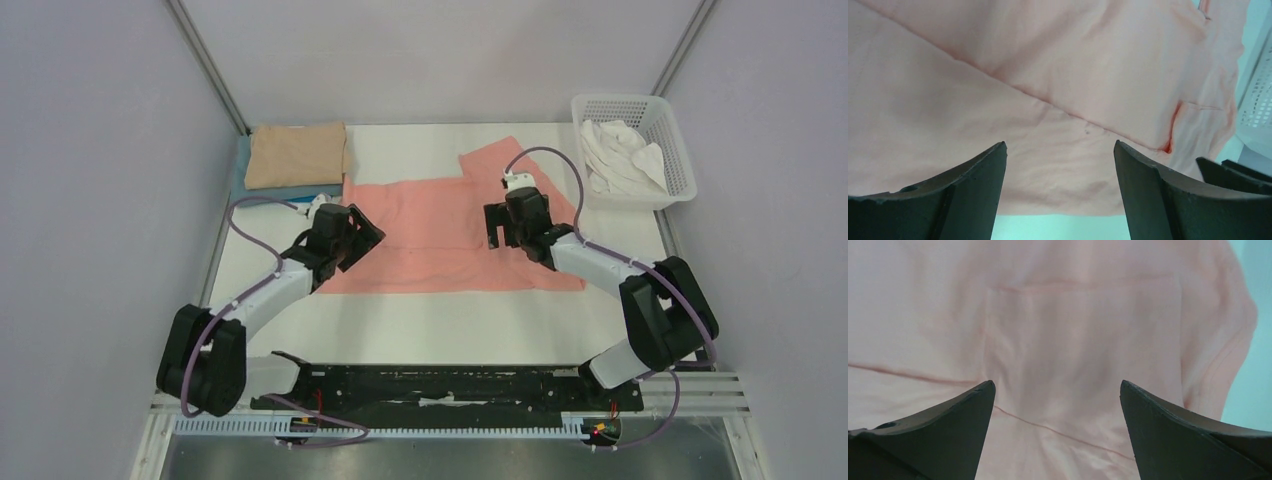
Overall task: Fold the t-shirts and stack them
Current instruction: Fold the flattened tshirt in 1/3 of the way
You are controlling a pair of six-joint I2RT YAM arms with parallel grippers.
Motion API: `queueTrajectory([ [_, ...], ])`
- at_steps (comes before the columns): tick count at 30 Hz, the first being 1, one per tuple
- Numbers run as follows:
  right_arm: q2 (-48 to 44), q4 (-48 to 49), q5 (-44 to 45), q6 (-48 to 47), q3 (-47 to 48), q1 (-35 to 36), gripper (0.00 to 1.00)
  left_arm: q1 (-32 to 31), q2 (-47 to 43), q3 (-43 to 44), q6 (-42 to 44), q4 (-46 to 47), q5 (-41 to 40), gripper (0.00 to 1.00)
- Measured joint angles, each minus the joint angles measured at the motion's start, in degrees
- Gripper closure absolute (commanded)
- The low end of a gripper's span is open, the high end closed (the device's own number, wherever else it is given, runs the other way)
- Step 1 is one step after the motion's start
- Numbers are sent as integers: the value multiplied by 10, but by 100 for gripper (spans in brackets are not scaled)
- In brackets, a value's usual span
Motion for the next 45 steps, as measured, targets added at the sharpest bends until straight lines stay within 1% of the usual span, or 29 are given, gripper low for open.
queueTrajectory([
  [3,-1,-4,0,13,-47,-4,2,-5,59,21,3,18,1,16],
  [7,-1,-7,0,27,-80,-7,2,-10,139,27,3,21,9,16],
  [11,-9,-7,6,59,-119,-7,2,-19,146,26,3,37,12,16],
  [14,-52,-19,15,87,-156,-7,2,-29,137,15,2,44,11,16],
  [18,-144,-37,-2,125,-233,-7,2,-54,97,-21,0,45,12,16],
  [22,-236,-57,-24,135,-288,-7,2,-82,39,-56,-8,10,4,15],
  [26,-342,-80,-52,162,-339,-7,2,-113,-50,-107,-30,-37,-13,15],
  [30,-442,-105,-79,206,-379,-7,2,-136,-153,-170,-75,-54,-30,15],
  [33,-494,-119,-95,233,-396,-7,2,-143,-208,-197,-98,-65,-43,15],
  [35,-514,-135,-102,246,-397,-7,2,-144,-225,-200,-102,-79,-48,15],
  [39,-548,-179,-114,269,-393,-5,2,-144,-228,-188,-102,-109,-57,15],
  [42,-575,-216,-117,278,-388,-3,2,-144,-221,-154,-102,-144,-75,15],
  [45,-585,-237,-106,278,-362,-3,2,-144,-205,-101,-98,-176,-103,15],
])
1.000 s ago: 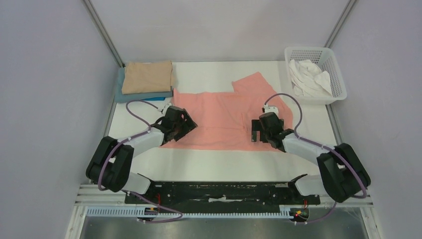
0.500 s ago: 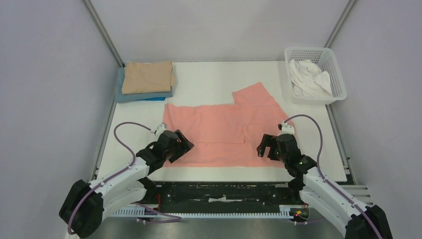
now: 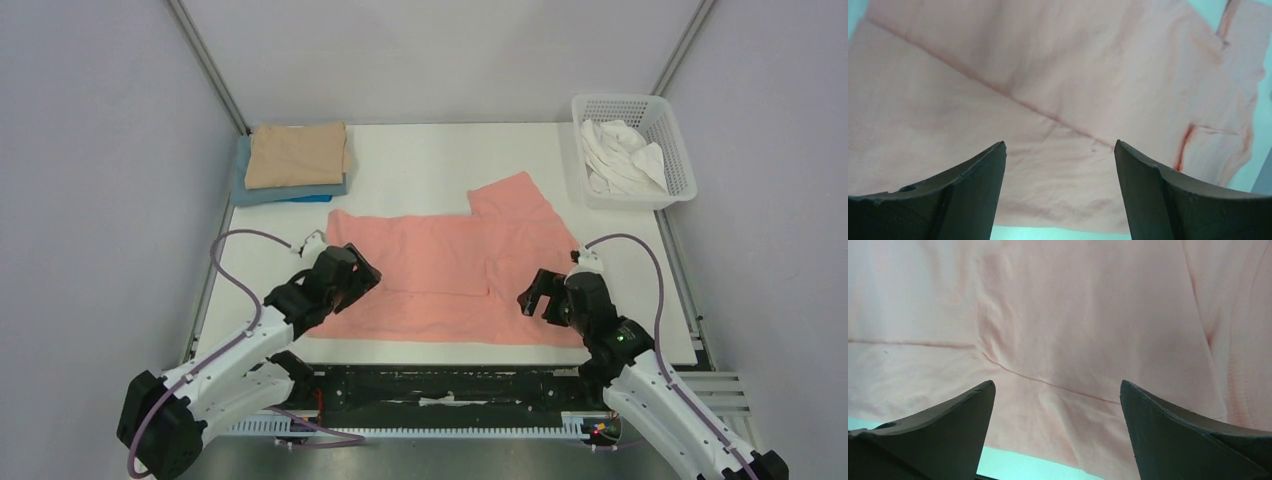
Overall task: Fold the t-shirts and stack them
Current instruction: Fold the flattened tshirt in 1/3 of the way, then grab the side of the flattened tshirt furthest away from the robot with both arms
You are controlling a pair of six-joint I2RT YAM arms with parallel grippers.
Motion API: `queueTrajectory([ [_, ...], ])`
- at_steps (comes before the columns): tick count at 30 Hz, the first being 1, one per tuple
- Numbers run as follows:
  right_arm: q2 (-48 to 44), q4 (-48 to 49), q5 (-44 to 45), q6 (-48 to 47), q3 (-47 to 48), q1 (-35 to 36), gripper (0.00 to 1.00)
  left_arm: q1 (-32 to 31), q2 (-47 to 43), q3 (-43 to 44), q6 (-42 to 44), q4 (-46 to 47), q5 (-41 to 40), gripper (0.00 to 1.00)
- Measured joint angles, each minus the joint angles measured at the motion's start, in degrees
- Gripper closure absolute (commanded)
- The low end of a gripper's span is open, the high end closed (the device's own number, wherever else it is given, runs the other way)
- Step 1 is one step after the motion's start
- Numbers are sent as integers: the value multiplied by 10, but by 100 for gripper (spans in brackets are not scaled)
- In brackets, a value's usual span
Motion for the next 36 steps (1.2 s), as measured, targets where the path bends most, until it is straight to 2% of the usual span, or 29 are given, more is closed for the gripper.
queueTrajectory([
  [5,20,31,34,-22,60,0,2,28,51,102,40,-18,-39,15],
  [9,56,96,55,-48,76,0,2,102,134,167,97,2,-34,15],
  [12,93,134,59,-68,77,0,2,167,233,222,139,26,-16,23],
  [16,142,162,60,-97,77,0,2,223,385,316,185,43,5,30],
  [19,168,171,66,-113,77,0,2,236,482,393,207,33,-2,35],
  [24,189,178,71,-131,77,0,2,240,587,489,223,-9,-23,40],
  [31,198,183,81,-144,77,0,2,244,646,529,224,-53,-51,47],
  [36,202,187,85,-150,77,0,2,244,675,568,224,-80,-71,49],
])
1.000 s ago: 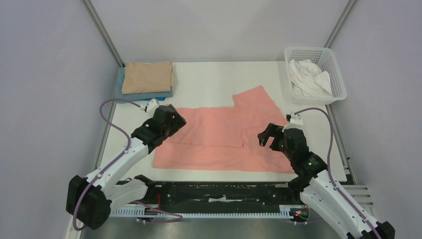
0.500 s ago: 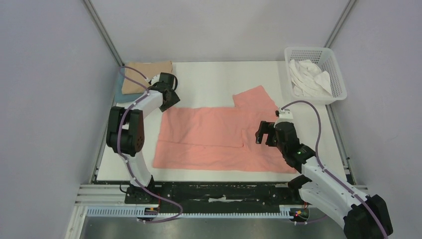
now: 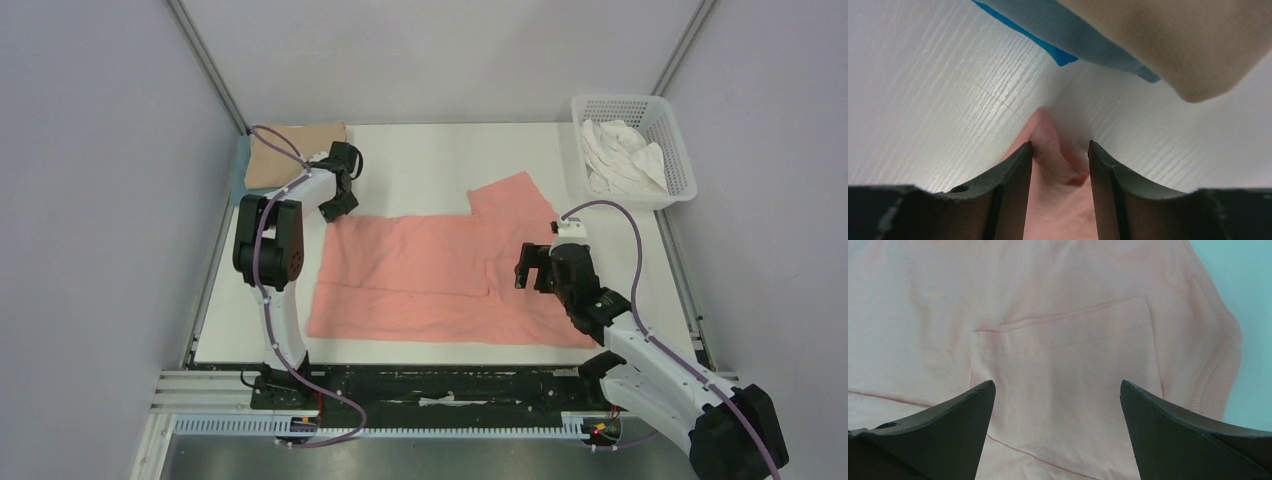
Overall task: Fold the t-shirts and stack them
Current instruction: Grab the side of the flattened tshirt furthest away from the robot with both arms
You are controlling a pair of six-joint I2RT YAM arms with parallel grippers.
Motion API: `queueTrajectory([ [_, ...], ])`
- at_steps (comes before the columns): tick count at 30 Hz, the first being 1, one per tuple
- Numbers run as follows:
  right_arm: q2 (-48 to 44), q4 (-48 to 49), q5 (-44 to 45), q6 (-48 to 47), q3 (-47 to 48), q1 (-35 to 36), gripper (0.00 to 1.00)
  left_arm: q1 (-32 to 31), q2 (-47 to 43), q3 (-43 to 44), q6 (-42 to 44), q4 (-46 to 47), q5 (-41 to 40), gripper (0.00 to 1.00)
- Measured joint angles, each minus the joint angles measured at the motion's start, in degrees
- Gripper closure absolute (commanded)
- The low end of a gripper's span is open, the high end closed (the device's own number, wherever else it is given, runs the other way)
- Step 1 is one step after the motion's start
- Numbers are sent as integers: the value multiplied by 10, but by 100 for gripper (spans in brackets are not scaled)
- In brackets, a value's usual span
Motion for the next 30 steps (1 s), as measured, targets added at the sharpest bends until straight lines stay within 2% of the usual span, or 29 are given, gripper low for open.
queueTrajectory([
  [7,1,3,9,-4,0,0,2,5,20,30,0,-26,-7,51],
  [15,8,3,14,-4,0,0,2,9,30,45,-1,-31,-6,78],
  [19,16,4,19,-3,0,0,2,10,33,50,-2,-40,-14,98],
  [30,22,8,24,-2,50,0,2,13,31,49,-3,-52,-19,98],
])
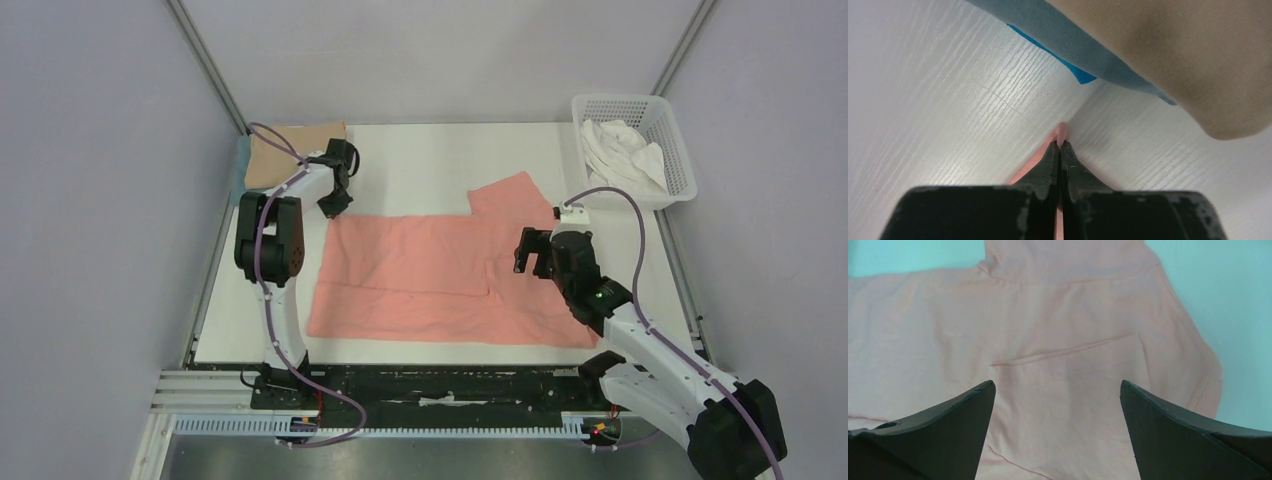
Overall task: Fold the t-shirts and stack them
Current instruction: Grab the side of the flattened tshirt furthest away from the robot with both arms
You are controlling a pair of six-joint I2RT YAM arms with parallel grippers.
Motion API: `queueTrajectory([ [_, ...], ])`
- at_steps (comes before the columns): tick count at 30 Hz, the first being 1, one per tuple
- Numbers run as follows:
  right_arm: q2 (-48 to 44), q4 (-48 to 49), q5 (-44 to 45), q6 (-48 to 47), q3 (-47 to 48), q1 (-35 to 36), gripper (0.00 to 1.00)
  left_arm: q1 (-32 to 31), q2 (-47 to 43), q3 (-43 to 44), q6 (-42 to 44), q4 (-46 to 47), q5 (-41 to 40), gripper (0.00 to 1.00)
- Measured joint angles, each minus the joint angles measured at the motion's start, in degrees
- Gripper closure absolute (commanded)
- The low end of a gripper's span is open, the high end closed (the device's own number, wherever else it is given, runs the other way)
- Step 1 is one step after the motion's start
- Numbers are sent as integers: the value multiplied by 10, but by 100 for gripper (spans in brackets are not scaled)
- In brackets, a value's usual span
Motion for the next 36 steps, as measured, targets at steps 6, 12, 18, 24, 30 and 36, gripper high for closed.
queueTrajectory([
  [6,0,-2,24,-3,34,0,2,-2,-28,-35,0,-1,0,98],
  [12,8,-6,50,-3,74,0,2,-8,-71,-64,0,0,-6,98],
  [18,45,-19,51,14,93,0,2,-17,-102,-86,0,17,-9,98],
  [24,85,-3,49,45,157,0,2,-21,-104,-94,0,30,-9,98],
  [30,192,-36,33,51,290,4,2,-21,-106,-104,0,35,-13,98],
  [36,181,-34,32,78,269,12,2,-21,-115,-110,0,40,-16,98],
])
